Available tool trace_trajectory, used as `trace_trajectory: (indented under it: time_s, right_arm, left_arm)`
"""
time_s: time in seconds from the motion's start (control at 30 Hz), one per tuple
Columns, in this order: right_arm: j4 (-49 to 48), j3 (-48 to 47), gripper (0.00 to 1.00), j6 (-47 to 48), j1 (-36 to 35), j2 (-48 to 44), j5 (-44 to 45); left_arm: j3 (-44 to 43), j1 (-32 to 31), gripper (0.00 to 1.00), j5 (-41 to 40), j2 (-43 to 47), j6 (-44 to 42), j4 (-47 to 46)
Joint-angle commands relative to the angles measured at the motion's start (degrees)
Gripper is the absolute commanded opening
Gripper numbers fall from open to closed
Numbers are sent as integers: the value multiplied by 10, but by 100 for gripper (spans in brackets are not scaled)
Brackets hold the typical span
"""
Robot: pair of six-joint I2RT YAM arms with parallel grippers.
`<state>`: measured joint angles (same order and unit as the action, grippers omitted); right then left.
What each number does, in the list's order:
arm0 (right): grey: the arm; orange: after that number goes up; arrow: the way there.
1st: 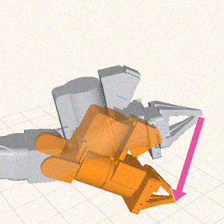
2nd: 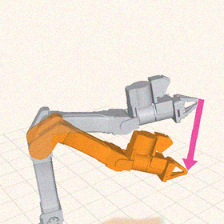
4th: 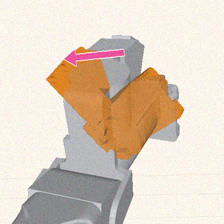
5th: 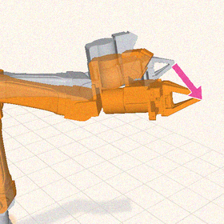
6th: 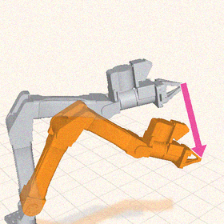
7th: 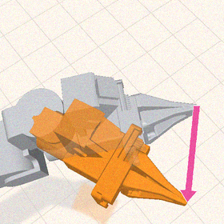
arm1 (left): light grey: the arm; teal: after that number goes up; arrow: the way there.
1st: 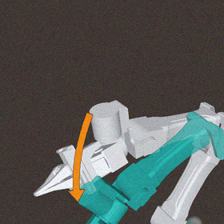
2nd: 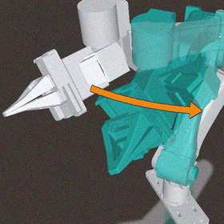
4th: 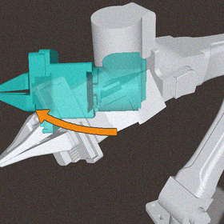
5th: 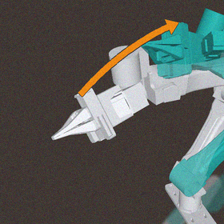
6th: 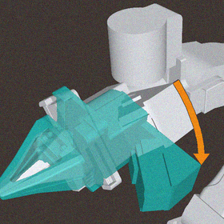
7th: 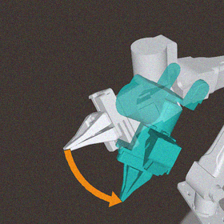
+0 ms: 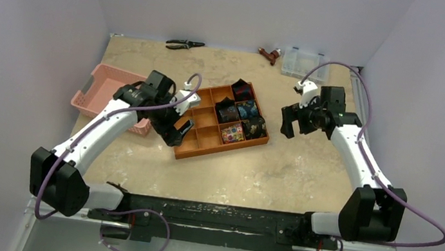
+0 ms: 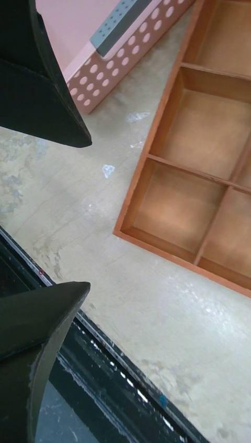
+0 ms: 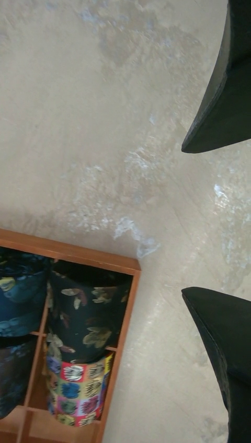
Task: Roll the ties
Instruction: Reset both arms
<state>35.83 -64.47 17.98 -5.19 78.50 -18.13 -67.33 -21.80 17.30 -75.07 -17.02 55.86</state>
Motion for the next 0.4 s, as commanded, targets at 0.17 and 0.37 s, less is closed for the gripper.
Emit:
trace_trajectory:
  time_s: [0.17,0.37]
  right_arm:
    - [-14,51,98,-2,1,-36,-13]
    - [-8,40,98,3,1,-35,-13]
  left_arm:
    - [68,1,100,-102,41,19,-52]
    - [65,2,100,-106,48,31,-59]
